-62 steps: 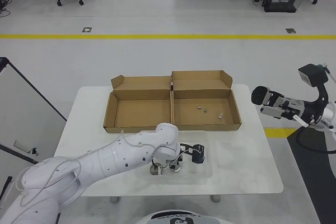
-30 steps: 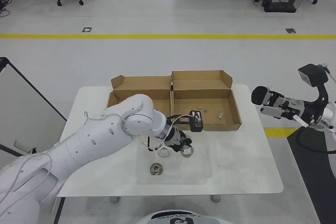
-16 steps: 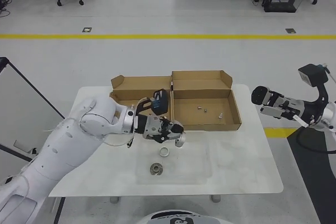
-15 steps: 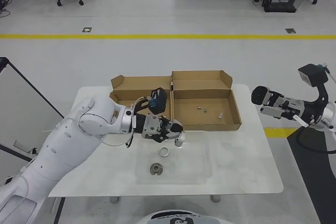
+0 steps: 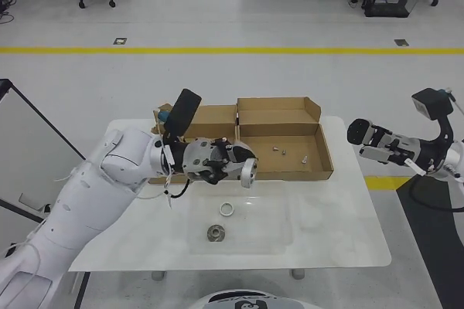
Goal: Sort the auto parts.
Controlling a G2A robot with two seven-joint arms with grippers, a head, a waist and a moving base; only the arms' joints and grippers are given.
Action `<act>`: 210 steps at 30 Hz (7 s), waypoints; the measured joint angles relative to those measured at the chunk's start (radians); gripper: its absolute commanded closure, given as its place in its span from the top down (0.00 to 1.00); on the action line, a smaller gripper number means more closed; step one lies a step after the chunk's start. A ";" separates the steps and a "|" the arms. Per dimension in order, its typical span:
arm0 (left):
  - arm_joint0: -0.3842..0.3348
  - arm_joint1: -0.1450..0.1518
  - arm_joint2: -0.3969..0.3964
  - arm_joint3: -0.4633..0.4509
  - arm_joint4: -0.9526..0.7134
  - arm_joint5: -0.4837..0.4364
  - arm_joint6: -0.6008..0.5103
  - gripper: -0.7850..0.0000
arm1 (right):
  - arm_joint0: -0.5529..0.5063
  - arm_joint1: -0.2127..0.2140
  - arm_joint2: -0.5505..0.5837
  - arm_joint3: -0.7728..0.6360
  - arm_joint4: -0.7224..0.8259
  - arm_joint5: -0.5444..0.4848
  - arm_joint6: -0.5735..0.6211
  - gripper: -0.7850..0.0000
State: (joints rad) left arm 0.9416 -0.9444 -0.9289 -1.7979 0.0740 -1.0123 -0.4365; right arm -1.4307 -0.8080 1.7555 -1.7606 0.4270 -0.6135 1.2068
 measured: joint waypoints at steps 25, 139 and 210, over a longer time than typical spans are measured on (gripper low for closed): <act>0.102 -0.014 -0.036 -0.110 -0.046 0.000 0.255 0.00 | 0.000 0.000 0.000 0.000 0.000 0.000 0.000 1.00; 0.327 -0.318 -0.418 -0.053 -0.313 0.239 -0.289 0.00 | 0.000 0.000 0.000 0.000 0.000 0.000 0.000 1.00; -0.342 -0.433 0.288 0.968 1.218 0.445 -0.316 0.00 | 0.000 0.000 0.000 0.000 0.000 0.000 0.000 1.00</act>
State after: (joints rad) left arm 0.5998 -1.3777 -0.6409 -0.8299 1.2925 -0.5672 -0.7524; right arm -1.4307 -0.8080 1.7555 -1.7606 0.4270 -0.6135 1.2068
